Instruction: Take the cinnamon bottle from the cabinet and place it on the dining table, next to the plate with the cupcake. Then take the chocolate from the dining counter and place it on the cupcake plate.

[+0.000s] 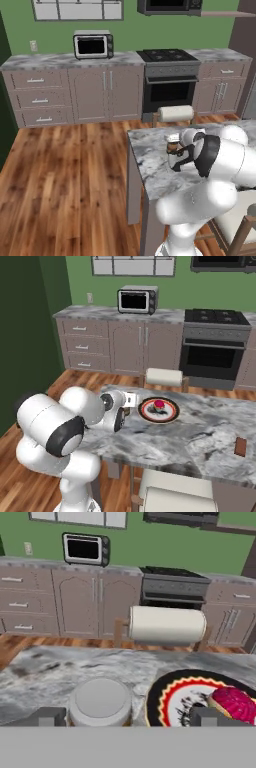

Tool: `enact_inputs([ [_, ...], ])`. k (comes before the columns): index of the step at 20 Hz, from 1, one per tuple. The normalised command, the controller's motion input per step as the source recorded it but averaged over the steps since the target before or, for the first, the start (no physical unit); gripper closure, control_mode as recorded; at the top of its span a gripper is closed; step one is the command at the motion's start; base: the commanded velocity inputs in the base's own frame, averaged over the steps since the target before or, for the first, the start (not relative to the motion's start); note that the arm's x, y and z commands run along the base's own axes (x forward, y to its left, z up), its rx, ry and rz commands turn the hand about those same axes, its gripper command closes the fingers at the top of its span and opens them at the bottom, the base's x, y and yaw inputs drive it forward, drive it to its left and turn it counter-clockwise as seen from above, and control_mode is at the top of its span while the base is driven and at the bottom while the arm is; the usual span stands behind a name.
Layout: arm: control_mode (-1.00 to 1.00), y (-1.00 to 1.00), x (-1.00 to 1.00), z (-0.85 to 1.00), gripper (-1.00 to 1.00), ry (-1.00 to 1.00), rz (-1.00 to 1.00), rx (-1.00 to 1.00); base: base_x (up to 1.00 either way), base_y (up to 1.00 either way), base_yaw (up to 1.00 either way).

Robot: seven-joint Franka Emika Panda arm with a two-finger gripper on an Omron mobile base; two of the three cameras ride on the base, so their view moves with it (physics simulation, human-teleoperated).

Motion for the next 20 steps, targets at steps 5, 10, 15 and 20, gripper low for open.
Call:
enact_inputs([
  [5,-1.00,0.00,-0.49,1.00,-1.00,0.00,-0.13,-0.06,0.00,0.00,0.00],
  [10,-1.00,0.01,-0.49,1.00,-1.00,0.01,-0.15,-0.09,0.00,0.00,0.00],
  [15,-1.00,-0.16,-0.56,1.00,-1.00,0.09,-0.19,-0.02,0.00,0.00,0.00],
  [20,-1.00,-0.99,-0.47,0.07,-1.00,0.29,-0.24,0.00,0.00,0.00,0.00],
])
